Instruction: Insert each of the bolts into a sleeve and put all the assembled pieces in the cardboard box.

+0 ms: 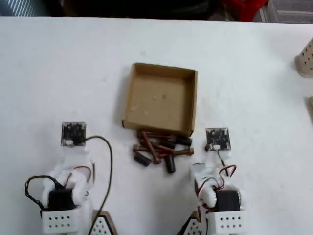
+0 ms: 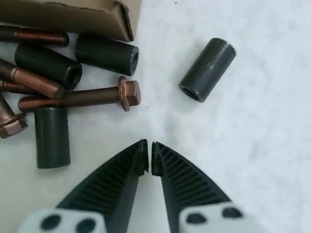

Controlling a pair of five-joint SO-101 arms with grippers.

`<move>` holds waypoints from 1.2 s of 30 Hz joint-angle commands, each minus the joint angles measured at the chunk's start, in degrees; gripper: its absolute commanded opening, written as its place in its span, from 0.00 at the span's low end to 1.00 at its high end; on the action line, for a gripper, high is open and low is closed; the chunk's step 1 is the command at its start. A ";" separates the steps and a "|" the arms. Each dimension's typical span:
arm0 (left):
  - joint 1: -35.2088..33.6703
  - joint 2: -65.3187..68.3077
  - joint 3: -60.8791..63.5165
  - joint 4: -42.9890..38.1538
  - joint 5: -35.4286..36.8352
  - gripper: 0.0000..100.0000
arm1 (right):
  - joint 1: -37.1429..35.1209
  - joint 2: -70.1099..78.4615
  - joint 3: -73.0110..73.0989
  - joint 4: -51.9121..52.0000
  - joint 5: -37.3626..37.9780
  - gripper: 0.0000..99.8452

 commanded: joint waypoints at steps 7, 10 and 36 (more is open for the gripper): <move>-0.48 -0.48 -0.09 0.35 0.00 0.02 | 0.04 -0.57 0.53 -0.75 0.62 0.02; -0.48 -0.48 -0.09 0.35 0.00 0.02 | 0.04 -0.57 0.53 -0.75 0.62 0.02; -0.31 -0.48 -0.09 0.35 -0.18 0.02 | -1.27 -0.57 0.53 -0.75 0.62 0.02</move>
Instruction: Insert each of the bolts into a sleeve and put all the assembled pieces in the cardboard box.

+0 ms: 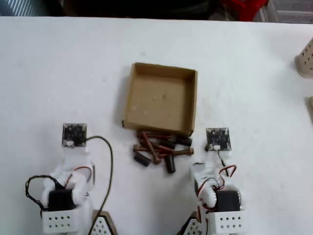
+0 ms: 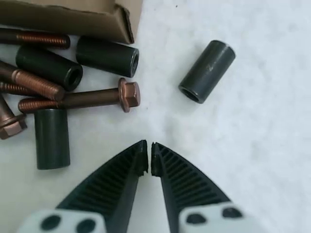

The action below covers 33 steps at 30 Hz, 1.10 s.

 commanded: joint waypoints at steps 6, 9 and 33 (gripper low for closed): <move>-0.48 -0.48 -0.09 0.18 -0.26 0.02 | -1.01 -0.57 0.53 -0.75 0.62 0.02; -0.57 -0.48 -0.35 0.09 -0.18 0.02 | -4.18 -0.57 0.53 -0.75 0.62 0.02; -10.33 -0.48 -0.53 -6.24 -8.18 0.02 | -7.16 -0.13 -8.79 -9.36 15.74 0.12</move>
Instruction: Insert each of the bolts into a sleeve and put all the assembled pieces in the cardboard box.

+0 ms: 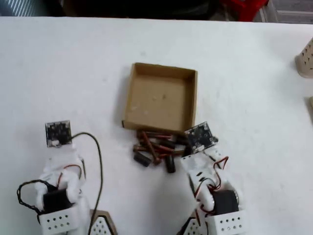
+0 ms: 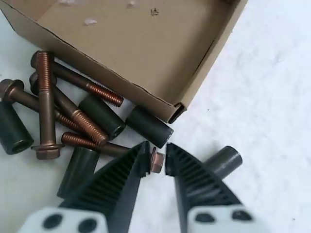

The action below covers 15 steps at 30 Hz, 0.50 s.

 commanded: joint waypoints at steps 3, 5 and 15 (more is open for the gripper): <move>-0.57 -0.48 -0.62 0.44 -4.66 0.02 | -0.48 -0.04 -5.98 4.09 0.62 0.10; -1.27 -0.48 -1.32 0.53 -4.84 0.02 | -0.48 -0.04 -6.68 4.26 0.79 0.08; -4.62 -0.40 -3.34 1.32 -5.01 0.15 | -2.68 25.80 -14.33 0.04 0.35 0.08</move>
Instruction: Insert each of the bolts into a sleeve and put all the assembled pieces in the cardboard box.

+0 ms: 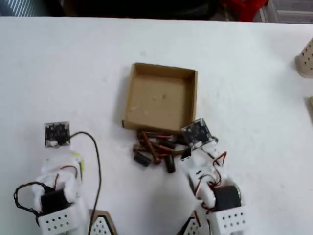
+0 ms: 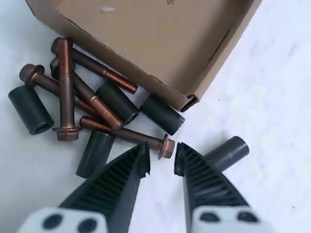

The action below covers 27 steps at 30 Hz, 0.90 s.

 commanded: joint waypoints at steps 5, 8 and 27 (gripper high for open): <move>1.71 -0.40 -4.57 0.44 -2.99 0.12 | -0.31 28.09 -10.02 -7.16 -1.49 0.08; 3.74 -0.40 -5.98 0.53 -2.99 0.12 | -0.48 32.48 -14.15 -7.16 -4.22 0.09; 14.46 55.08 -22.77 -21.19 5.45 0.13 | -15.16 41.10 -19.25 -6.55 -15.82 0.13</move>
